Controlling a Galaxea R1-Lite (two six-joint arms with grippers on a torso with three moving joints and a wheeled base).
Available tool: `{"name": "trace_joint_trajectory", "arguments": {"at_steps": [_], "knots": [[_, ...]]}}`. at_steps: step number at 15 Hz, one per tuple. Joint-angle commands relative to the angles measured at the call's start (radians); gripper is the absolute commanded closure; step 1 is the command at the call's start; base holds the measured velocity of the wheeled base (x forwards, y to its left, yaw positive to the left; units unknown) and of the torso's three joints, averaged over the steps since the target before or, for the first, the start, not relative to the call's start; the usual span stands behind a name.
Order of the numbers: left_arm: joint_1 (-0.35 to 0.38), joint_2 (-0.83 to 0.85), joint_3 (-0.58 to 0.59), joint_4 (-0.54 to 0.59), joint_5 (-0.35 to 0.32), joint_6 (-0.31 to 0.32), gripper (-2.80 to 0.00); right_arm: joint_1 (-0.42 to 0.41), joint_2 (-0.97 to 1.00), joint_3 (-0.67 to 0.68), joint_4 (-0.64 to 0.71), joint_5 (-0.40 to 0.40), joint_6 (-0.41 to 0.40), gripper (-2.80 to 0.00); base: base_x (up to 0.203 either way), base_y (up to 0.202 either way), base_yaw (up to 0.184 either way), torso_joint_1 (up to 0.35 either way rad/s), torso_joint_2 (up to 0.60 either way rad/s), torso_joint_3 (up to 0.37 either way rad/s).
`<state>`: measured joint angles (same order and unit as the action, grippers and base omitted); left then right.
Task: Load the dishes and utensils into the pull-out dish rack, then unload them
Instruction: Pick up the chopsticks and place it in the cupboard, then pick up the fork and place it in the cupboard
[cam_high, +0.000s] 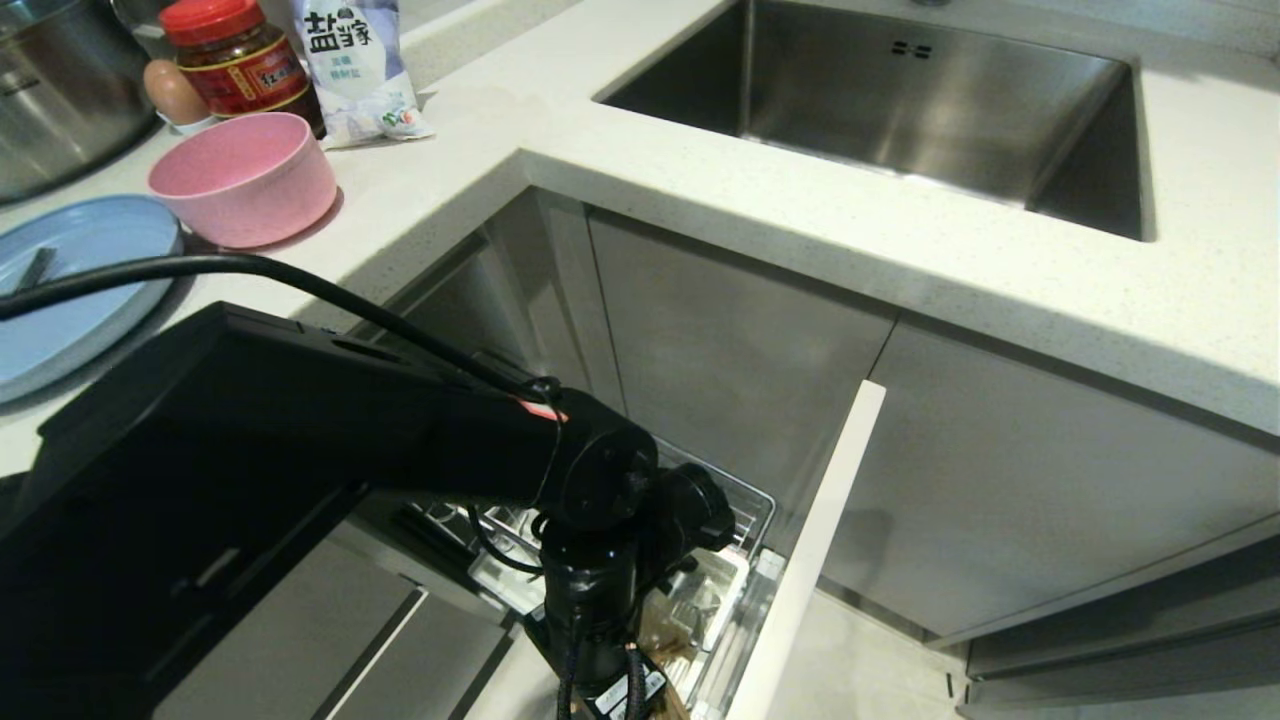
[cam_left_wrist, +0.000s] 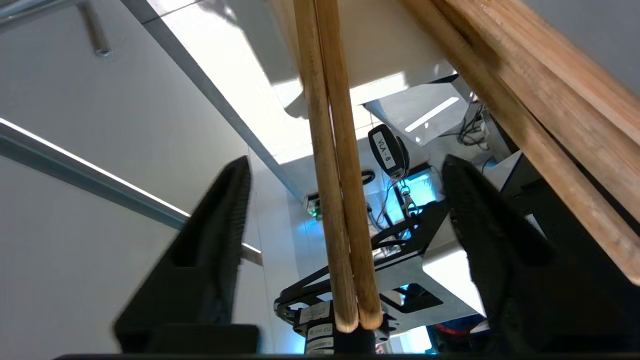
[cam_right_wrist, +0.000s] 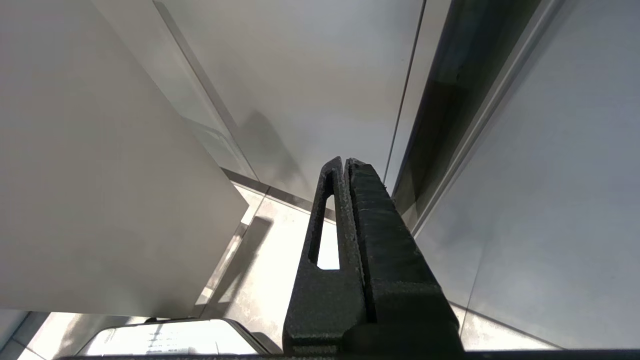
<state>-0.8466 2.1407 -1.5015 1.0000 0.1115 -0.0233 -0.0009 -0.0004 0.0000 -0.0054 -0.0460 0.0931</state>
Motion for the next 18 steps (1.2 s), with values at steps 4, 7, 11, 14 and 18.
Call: {"name": "trace_joint_trajectory", "arguments": {"at_steps": [4, 7, 11, 14, 18], "knots": [[-0.002, -0.104, 0.001, 0.005, 0.026, -0.05, -2.8, -0.001, -0.004, 0.0, -0.001, 0.0, 0.0, 0.0, 0.0, 0.0, 0.0, 0.0, 0.0, 0.0], [-0.006, -0.195, 0.003, 0.002, 0.086, -0.095, -2.8, -0.001, -0.004, 0.0, -0.001, -0.002, 0.0, 0.0, 0.0, 0.0, 0.0, 0.0, 0.0, 0.0], [-0.006, -0.342, 0.022, -0.021, 0.165, -0.127, 0.0, 0.001, -0.004, 0.0, -0.001, 0.0, 0.0, 0.0, 0.0, 0.0, 0.0, 0.0, 0.0, 0.0], [-0.006, -0.432, 0.024, -0.042, 0.283, -0.164, 0.0, 0.001, -0.004, 0.0, -0.001, 0.0, 0.0, 0.0, 0.0, 0.0, 0.0, 0.0, 0.0, 0.0], [-0.004, -0.56, 0.022, -0.102, 0.431, -0.209, 0.0, -0.001, -0.004, 0.0, -0.001, -0.001, 0.0, 0.0, 0.0, 0.0, 0.0, 0.0, 0.0, 0.0]]}}
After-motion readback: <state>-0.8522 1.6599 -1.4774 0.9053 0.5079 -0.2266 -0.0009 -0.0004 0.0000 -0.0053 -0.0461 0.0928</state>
